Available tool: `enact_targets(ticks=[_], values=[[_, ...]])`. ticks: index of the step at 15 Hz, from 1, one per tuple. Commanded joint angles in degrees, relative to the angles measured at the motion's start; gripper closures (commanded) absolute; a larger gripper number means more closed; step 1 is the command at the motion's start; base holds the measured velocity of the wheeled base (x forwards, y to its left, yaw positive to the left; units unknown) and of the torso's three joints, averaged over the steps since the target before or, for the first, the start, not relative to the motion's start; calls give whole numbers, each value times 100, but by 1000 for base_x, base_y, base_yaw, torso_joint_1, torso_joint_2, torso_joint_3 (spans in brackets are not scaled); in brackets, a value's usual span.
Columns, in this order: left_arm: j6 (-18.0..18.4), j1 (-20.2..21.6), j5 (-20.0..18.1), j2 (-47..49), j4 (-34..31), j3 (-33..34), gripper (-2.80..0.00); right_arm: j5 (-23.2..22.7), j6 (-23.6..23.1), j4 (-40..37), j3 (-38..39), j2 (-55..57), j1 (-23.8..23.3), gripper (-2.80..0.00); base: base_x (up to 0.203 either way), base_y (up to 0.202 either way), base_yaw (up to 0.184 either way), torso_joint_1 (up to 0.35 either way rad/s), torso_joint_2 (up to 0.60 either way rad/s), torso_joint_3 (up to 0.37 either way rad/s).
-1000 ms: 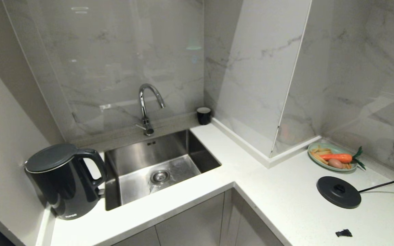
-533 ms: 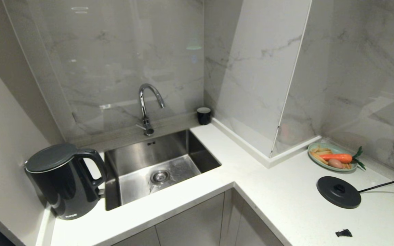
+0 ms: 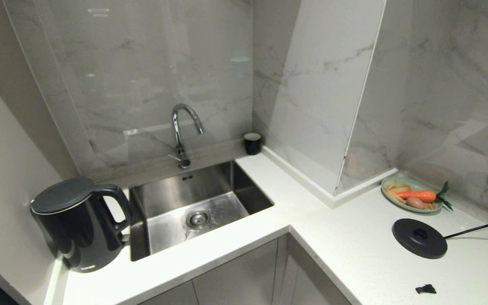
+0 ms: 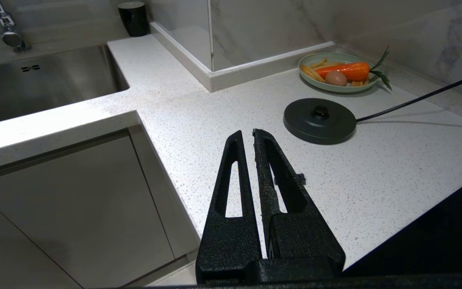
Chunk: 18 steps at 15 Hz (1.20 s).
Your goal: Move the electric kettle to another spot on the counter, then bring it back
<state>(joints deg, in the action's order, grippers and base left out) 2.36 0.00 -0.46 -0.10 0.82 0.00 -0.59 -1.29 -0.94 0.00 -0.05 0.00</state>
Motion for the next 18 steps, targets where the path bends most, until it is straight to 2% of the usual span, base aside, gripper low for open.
enact_targets(ticks=[1,12,18], values=[[-6,0,10,19,5,44,0,-2,-3,3,0,5,0,0,0,0,0,0,0,0],[-17,-8,2,19,-11,35,0,-11,-29,6,0,5,0,0,0,0,0,0,0,0],[-8,0,2,19,-11,35,0,-19,-29,6,0,5,0,0,-2,-8,149,4,1,1]])
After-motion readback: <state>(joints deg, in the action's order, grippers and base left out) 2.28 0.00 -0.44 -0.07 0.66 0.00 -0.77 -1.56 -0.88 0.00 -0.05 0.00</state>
